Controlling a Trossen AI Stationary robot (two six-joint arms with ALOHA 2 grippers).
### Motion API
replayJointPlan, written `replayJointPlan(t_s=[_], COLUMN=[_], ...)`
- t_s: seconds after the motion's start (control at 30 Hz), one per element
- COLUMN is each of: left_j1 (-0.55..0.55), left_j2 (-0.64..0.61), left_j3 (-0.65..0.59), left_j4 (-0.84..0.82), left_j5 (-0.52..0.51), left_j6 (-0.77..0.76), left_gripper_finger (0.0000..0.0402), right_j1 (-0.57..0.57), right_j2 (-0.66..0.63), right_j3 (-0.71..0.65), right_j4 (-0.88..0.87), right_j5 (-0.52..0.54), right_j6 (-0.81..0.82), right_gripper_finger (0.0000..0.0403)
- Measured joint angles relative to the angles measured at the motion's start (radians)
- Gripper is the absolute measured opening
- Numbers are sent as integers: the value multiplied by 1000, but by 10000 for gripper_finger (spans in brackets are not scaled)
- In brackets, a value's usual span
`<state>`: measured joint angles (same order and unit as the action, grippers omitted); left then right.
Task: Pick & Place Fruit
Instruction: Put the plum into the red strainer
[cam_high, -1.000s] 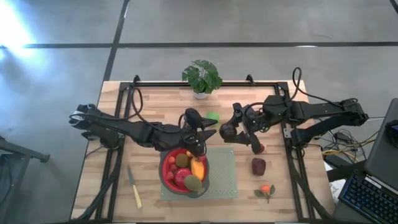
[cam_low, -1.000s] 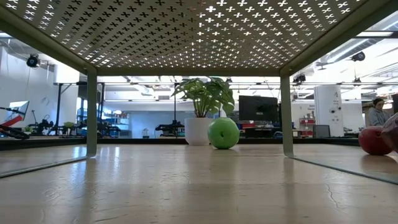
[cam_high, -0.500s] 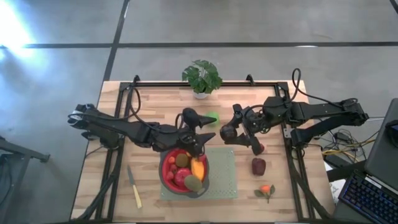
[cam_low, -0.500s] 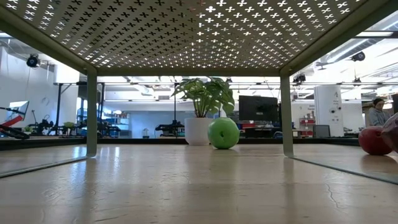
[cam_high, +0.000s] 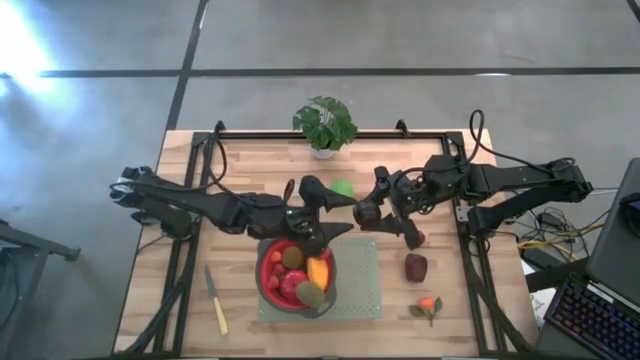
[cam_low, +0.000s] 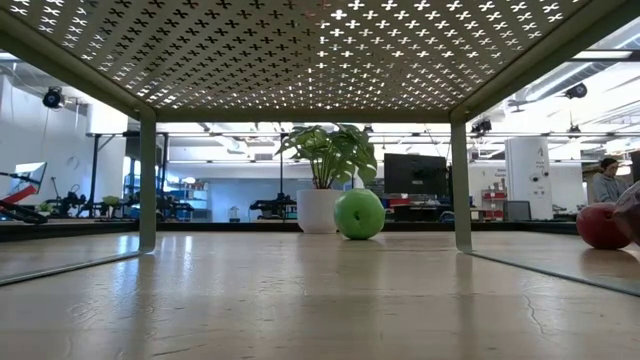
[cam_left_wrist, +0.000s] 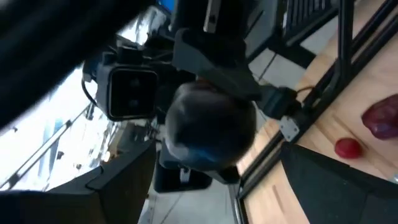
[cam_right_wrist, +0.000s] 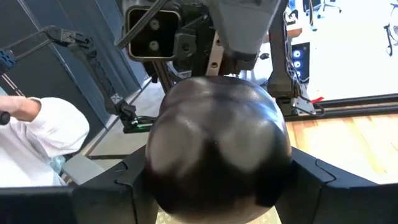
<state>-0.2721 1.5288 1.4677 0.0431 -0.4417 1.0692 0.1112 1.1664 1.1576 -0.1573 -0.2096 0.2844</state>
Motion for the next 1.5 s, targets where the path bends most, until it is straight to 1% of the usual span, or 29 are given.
replayJointPlan(t_s=[0.07,0.13,0.27,0.33,0.43,0.5,0.63,0.93,1.07,1.23,1.37,1.5], left_j1=[19,32,49,56,57,58,66,76,76,76,76,76], left_j2=[4,11,31,41,52,60,68,98,99,99,99,99], left_j3=[0,0,0,4,3,3,15,26,26,32,33,34], left_j4=[11,26,75,83,97,139,157,159,159,156,156,160], left_j5=[41,48,73,109,137,142,146,164,163,161,161,151], left_j6=[3,10,56,56,57,58,77,90,90,82,81,81], left_gripper_finger=[348,348,348,348,348,346,344,342,323,279,253,250], right_j1=[0,0,0,0,0,0,0,0,0,0,0,0], right_j2=[0,0,0,0,0,0,0,1,1,1,1,1], right_j3=[0,0,0,0,0,0,0,0,0,0,0,0], right_j4=[12,16,16,16,14,15,16,13,12,6,6,4], right_j5=[0,0,0,0,0,2,4,3,2,1,0,0], right_j6=[1,3,3,3,3,3,0,3,3,0,0,0], right_gripper_finger=[223,224,242,247,242,232,222,249,236,225,241,260])
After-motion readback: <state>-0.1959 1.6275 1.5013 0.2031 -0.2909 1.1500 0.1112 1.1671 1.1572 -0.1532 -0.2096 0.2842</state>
